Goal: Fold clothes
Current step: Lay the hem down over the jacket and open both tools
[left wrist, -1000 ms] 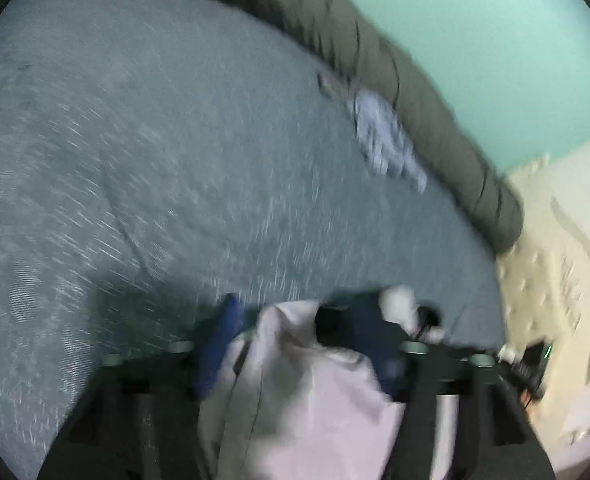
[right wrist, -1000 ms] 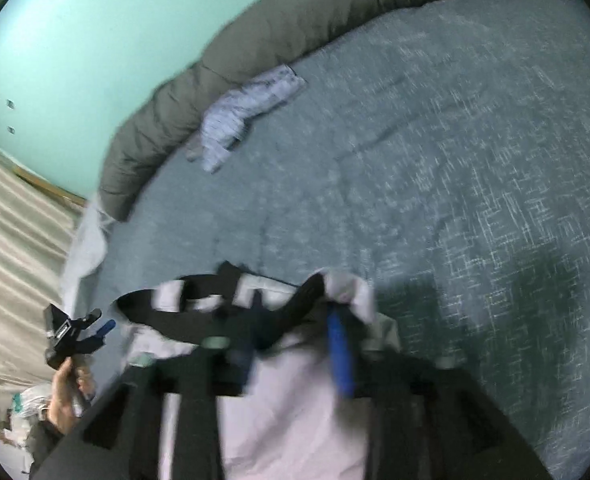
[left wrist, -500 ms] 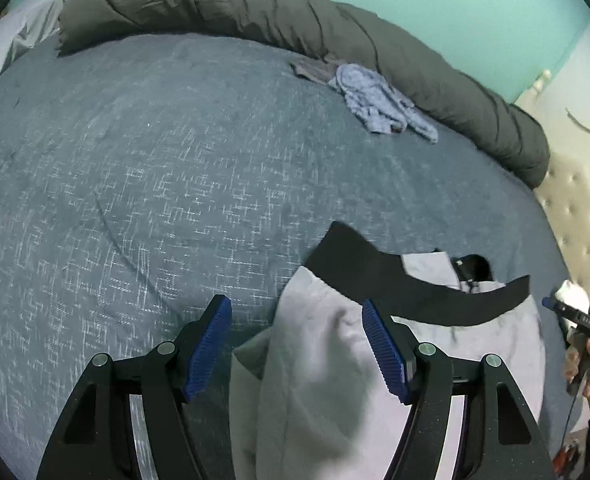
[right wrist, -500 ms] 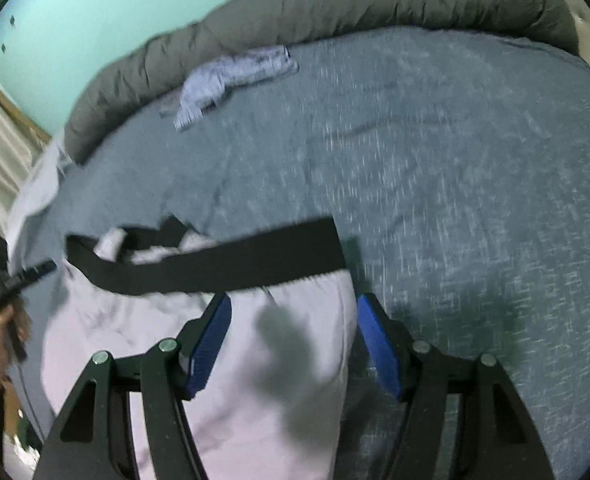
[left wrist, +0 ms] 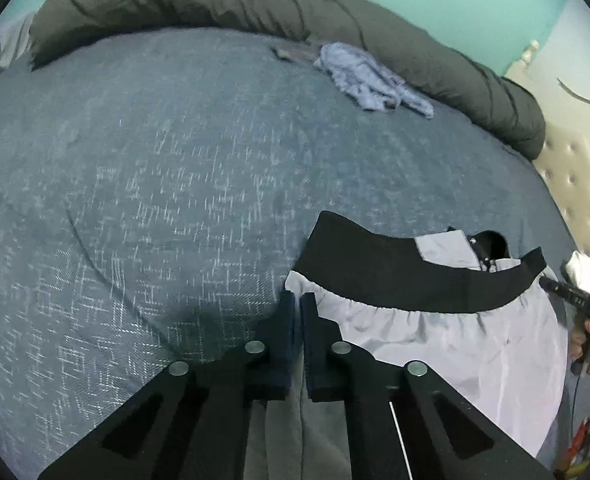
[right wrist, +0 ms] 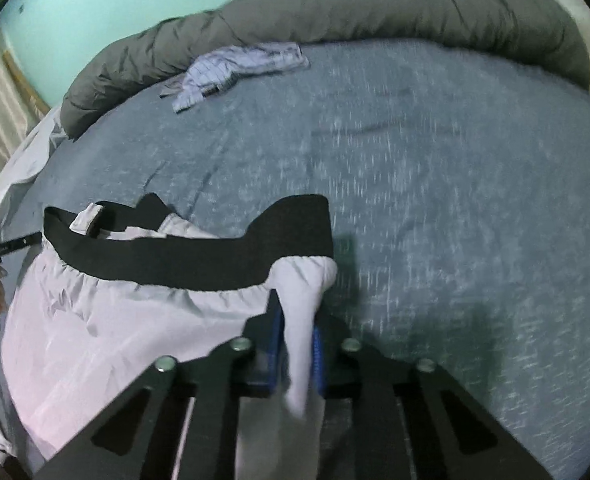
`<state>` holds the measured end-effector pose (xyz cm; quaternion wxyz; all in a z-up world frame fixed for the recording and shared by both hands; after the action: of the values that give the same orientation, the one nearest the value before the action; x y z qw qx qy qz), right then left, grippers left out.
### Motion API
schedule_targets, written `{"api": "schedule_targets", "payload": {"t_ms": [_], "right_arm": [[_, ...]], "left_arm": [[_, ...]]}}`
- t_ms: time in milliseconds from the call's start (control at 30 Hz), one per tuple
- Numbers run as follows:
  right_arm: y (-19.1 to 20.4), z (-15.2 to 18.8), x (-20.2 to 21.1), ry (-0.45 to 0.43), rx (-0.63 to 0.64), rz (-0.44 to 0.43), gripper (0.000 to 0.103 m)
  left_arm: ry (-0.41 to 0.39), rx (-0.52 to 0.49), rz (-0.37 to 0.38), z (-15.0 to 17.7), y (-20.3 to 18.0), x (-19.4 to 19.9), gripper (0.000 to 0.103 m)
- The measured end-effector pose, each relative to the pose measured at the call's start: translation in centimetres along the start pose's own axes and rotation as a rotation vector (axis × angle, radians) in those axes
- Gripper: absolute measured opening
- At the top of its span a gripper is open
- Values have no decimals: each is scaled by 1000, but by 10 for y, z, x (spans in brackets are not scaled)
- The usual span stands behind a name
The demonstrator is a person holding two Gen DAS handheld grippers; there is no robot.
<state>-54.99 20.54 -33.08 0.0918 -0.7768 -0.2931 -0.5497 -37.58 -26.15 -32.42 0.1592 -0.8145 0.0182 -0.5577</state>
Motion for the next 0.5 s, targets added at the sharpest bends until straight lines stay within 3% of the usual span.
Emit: {"api": "schedule_targets", "payload": {"t_ms": [100,333,500], "right_arm": [[12,-8,19,-68,36,35,5],[26,-39,15,-78,39,81,5],[15,-41,-29,37,-8,147,6]], "left_arm": [[-31,-11,-14,1,-3,15,2],[-90,53,-27,-8,12,44,2],[-48,73,-56,-17,13,18,3]]}}
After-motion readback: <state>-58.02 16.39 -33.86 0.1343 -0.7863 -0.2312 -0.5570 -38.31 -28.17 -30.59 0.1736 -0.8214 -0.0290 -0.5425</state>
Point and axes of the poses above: each gripper's, at about its wrist camera, not at the fingertips, and x roughly against the way its jaws point, y to its left, z to its underside, the point moved 3 cm from there along -x, roughly the way its jaws point, and after that the axes turned 13 degrees about y, right-handed, at the moved point
